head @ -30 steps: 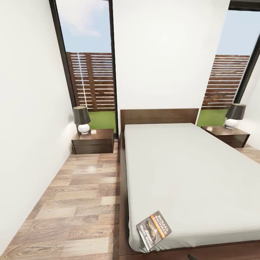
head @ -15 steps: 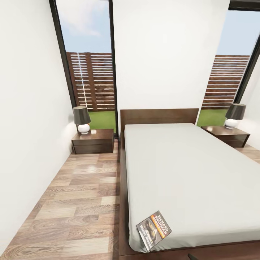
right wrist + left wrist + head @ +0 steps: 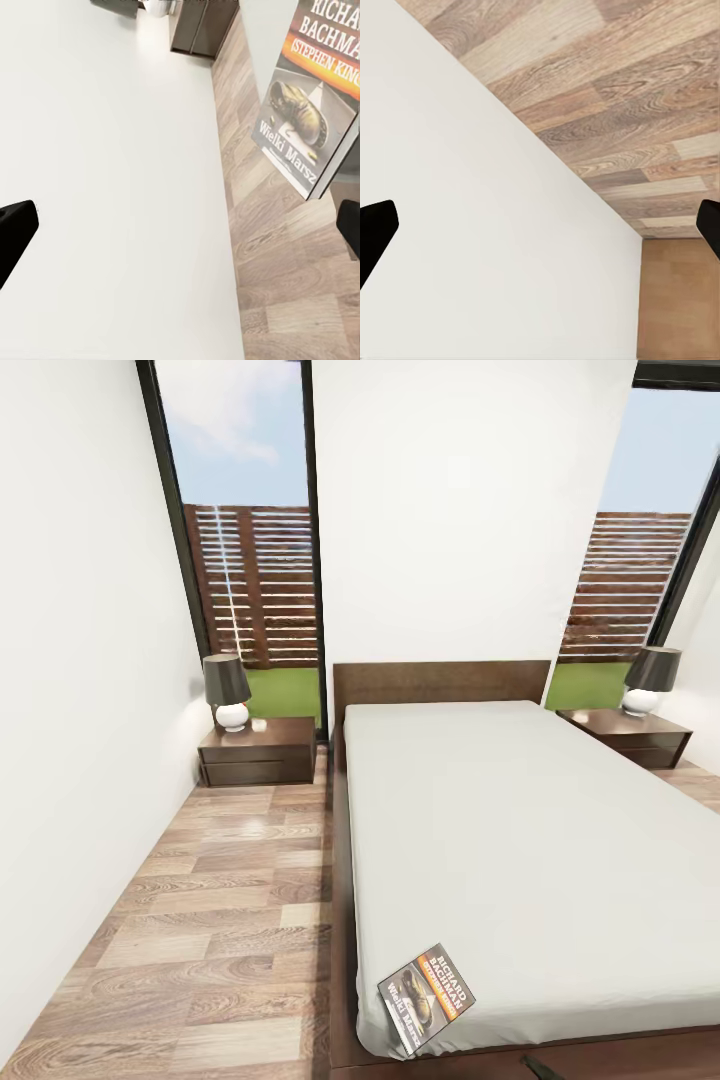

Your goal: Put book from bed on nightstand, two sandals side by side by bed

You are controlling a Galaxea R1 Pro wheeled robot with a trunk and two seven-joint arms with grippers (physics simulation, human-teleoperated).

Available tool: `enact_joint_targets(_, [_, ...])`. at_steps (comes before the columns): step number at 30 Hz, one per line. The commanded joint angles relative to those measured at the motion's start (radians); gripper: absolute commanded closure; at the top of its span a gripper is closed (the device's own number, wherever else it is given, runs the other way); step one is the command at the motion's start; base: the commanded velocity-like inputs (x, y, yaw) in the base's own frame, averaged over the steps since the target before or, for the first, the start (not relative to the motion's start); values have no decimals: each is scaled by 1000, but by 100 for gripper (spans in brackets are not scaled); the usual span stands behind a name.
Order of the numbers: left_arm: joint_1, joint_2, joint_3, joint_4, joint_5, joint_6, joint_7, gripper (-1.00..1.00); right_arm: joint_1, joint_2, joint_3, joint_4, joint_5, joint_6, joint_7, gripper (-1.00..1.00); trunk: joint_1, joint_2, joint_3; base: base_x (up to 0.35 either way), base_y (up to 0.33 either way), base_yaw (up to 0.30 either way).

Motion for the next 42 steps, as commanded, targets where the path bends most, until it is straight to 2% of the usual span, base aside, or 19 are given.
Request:
enact_joint_targets(1, [0,0,-9,-2,9,4,4,-100,0,0,2,0,-7,10,2,-100,0,0,-1,0,0,0])
enact_joint_targets(5, [4,-1,-8,1,18,7,4,-100,-2,-8,2,4,-6,11,17,-100,0,0,-1,0,0,0])
enact_joint_targets(17, [9,-12,-8,3,32,22,5,-100,-4,-17,-1,13,-5,11,30,-100,46,-84,-38,0,0,0])
enact_joint_targets(30, [10,-15,-8,3,34,25,6,-100,-4,-17,-4,15,-5,11,30,-100,46,-84,-38,0,0,0])
enact_joint_targets(42, [10,-16,-8,4,34,25,6,-100,-4,-17,-5,16,-5,11,29,-100,92,-168,-76,0,0,0])
